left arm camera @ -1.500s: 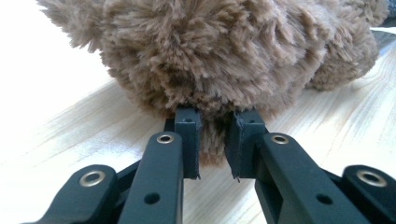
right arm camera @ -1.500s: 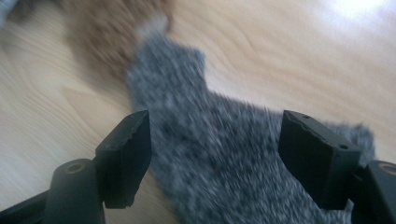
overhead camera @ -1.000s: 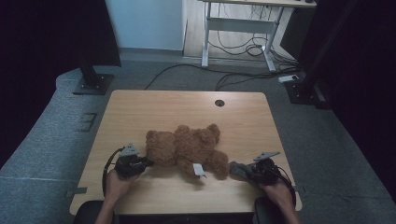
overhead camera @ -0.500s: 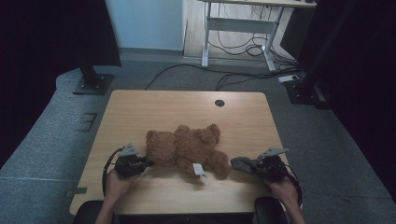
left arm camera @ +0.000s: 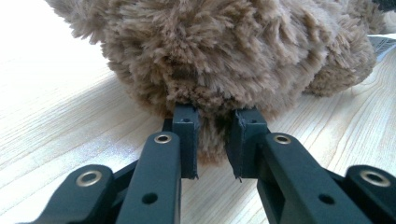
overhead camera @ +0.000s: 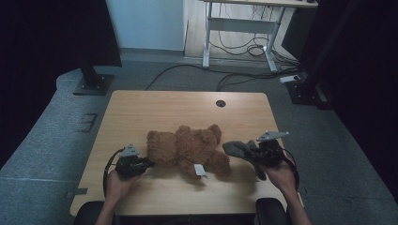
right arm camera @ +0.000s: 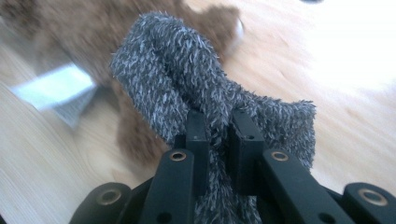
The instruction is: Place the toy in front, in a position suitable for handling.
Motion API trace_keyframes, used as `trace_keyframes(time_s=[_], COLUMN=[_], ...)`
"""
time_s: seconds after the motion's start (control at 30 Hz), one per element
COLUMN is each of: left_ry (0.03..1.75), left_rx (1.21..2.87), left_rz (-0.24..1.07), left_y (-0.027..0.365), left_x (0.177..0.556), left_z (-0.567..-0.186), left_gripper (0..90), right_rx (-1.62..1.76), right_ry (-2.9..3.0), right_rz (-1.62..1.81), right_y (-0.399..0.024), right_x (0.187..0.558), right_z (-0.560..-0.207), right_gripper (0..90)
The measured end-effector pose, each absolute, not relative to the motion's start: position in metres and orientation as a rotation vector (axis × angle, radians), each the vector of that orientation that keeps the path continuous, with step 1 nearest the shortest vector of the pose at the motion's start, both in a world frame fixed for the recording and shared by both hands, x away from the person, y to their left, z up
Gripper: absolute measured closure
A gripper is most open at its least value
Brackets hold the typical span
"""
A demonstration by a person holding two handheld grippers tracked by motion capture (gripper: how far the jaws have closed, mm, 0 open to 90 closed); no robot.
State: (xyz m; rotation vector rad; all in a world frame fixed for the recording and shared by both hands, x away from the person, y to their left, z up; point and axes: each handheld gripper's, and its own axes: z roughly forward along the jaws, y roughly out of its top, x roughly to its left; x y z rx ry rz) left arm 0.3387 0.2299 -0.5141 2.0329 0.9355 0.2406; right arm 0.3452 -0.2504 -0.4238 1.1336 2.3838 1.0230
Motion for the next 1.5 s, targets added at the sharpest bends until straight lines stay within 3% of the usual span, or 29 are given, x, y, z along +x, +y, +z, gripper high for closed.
trace_keyframes(time_s=[0.33,0.7,1.07,1.5], left_ry=[0.934,0.932,0.936,0.936], left_rx=[2.034,2.037,2.040,2.039], left_rz=[0.241,0.247,0.246,0.244], left_y=[0.230,0.228,0.228,0.228], left_x=[0.339,0.338,0.338,0.337], left_z=[-0.514,-0.514,-0.514,-0.515], left_gripper=[74.0,74.3,74.7,74.7], right_rx=[1.018,1.039,1.008,1.135], right_ry=[2.457,2.596,2.618,2.614], right_rz=[1.085,1.008,0.905,0.764], right_y=[-0.199,-0.169,-0.178,-0.229], right_x=[0.368,0.383,0.366,0.330], right_z=[-0.417,-0.468,-0.477,-0.503], right_gripper=[79.7,79.6,79.6,79.6])
